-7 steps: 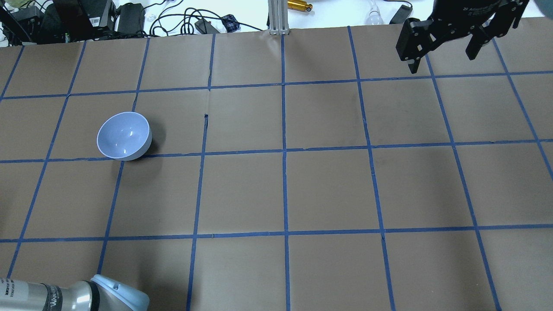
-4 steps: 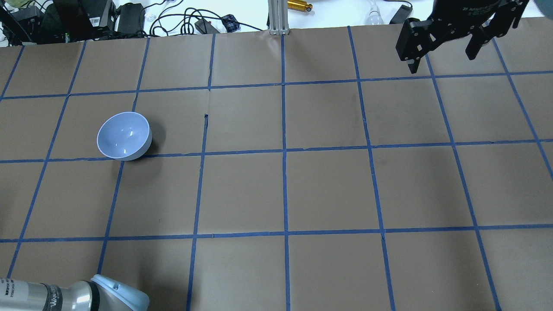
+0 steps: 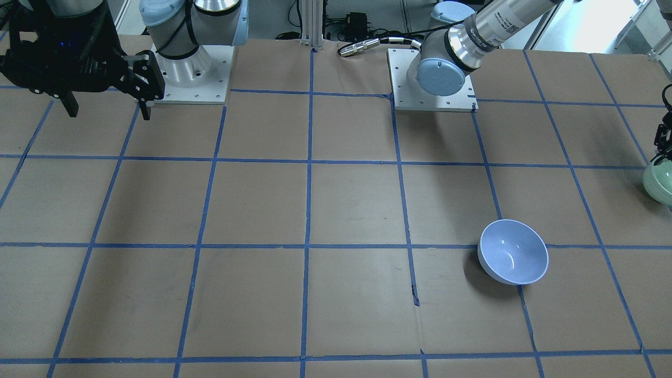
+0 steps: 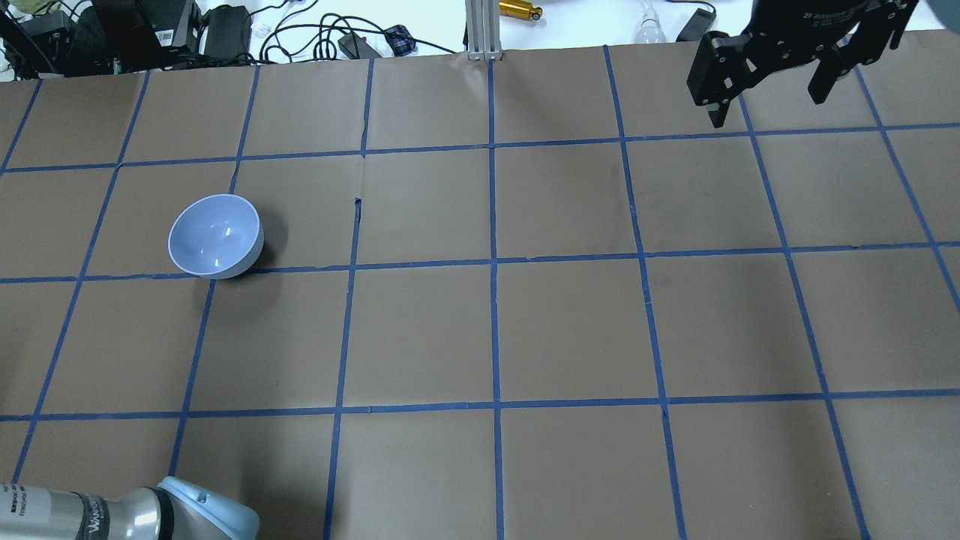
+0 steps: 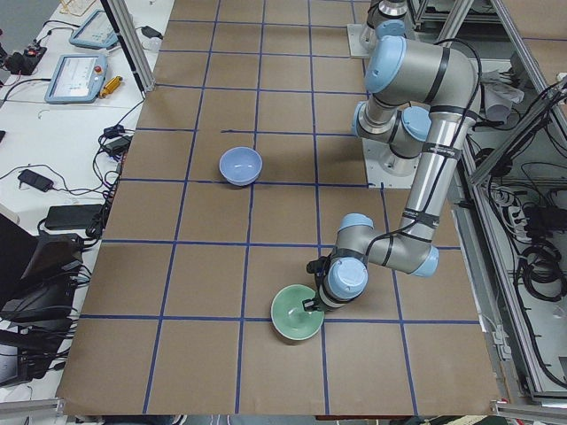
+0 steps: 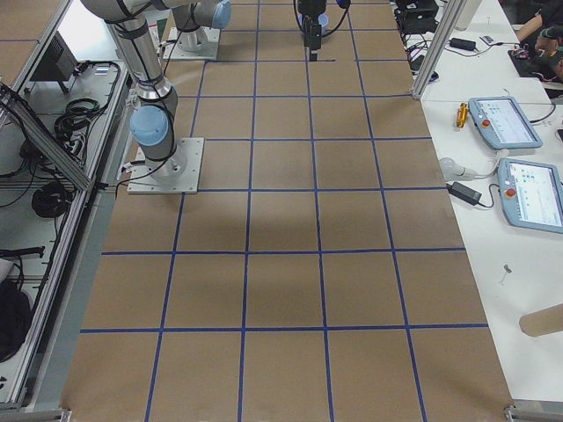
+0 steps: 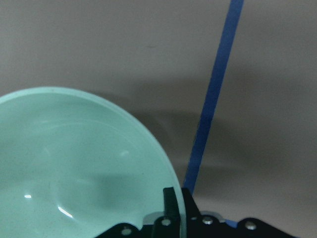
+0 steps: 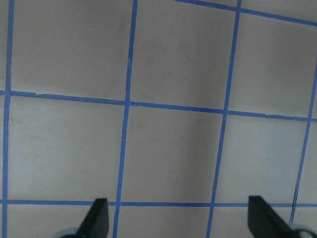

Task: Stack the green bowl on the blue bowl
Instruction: 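Lift the pale green bowl with the left gripper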

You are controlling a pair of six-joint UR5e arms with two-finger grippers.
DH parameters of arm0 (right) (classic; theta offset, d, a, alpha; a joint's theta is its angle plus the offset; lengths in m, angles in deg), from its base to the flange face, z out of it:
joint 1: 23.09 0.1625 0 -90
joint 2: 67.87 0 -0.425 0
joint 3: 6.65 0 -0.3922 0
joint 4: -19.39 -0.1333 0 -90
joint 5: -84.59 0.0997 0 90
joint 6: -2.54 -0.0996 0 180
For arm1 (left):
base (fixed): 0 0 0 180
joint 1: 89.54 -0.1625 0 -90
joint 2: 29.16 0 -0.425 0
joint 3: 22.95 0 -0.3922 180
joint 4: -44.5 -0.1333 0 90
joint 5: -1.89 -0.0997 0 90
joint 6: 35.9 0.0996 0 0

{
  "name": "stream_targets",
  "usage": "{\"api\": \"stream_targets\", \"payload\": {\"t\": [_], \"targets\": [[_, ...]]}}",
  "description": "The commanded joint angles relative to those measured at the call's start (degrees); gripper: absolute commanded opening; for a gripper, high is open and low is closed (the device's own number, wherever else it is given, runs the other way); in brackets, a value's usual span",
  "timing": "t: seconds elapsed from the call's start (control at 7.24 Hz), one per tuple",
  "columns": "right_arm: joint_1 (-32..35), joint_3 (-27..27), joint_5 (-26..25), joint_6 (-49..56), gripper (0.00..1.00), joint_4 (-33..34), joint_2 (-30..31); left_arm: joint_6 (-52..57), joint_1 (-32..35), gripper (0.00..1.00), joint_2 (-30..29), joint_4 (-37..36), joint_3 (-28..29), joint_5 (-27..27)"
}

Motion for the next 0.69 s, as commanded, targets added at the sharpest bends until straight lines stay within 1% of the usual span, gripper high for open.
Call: {"api": "stream_targets", "payload": {"t": [0.0,0.28,0.55], "targets": [[0.01,0.00,0.00,0.00,1.00,0.00,0.00,0.00,0.70,0.00,2.06,0.07,0.01,0.51],[0.01,0.00,0.00,0.00,1.00,0.00,0.00,-0.26,3.50,0.00,5.83,2.87,0.01,1.91],[0.01,0.00,0.00,0.00,1.00,0.00,0.00,-2.71,11.74,0.00,10.48,9.63,0.53,4.63]]}}
